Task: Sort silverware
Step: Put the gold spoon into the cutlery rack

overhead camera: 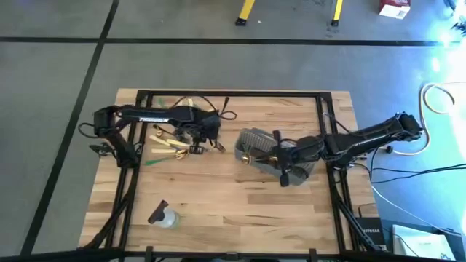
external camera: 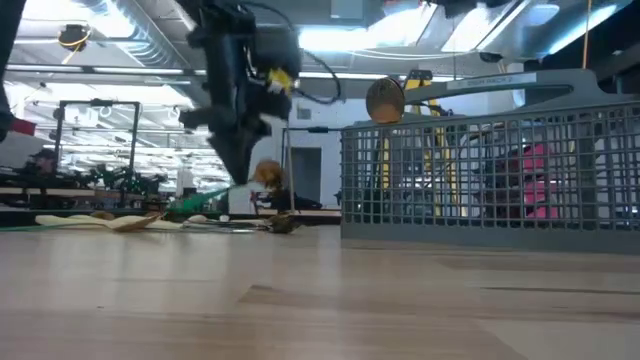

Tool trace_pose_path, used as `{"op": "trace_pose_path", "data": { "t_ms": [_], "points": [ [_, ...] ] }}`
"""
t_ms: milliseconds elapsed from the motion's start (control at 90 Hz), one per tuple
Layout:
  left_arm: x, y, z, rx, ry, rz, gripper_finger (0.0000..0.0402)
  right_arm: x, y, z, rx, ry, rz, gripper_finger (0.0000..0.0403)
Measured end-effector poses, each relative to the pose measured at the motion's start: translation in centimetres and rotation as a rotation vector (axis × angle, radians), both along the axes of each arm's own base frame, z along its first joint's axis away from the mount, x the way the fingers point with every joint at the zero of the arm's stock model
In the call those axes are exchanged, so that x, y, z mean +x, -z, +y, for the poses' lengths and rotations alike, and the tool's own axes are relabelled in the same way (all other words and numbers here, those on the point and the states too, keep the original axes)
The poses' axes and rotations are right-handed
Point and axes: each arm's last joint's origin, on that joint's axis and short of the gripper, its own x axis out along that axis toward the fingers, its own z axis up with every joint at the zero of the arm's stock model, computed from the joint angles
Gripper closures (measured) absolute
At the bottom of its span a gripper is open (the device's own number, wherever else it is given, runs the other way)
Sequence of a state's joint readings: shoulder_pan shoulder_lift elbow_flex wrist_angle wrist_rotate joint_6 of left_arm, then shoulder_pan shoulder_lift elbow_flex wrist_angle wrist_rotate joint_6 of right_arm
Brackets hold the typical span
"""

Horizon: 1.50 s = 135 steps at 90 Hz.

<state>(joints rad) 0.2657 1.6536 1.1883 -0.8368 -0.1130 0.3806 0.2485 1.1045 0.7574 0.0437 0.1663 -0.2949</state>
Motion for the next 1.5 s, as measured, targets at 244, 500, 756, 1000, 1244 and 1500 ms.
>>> {"op": "trace_pose_path", "data": {
  "t_ms": [244,500,756,1000,1244,1500],
  "points": [
    [-1.0,-3.2,-0.8,-0.072,-0.097,-0.166,0.0401,1.8,0.5,0.4,-0.108,-0.009,-0.077,0.0388],
    [-0.7,-4.6,-2.8,-0.125,-0.095,-0.275,0.0401,4.0,1.1,-0.5,-0.219,0.118,-0.115,0.0346],
    [-0.4,-5.2,-4.4,-0.149,-0.083,-0.325,0.0401,6.4,1.0,-1.5,-0.221,0.098,-0.048,0.0240],
    [0.2,-5.6,-4.7,-0.161,-0.085,-0.400,0.0401,9.4,2.2,-1.8,-0.221,0.070,-0.023,0.0262],
    [0.4,-5.7,-5.3,-0.189,-0.076,-0.421,0.0401,10.8,2.8,-3.8,-0.165,0.119,-0.016,0.0278],
    [0.5,-5.8,-5.4,-0.189,-0.071,-0.430,0.0401,11.0,2.7,-4.4,-0.061,0.075,-0.040,0.0279]
  ]
}}
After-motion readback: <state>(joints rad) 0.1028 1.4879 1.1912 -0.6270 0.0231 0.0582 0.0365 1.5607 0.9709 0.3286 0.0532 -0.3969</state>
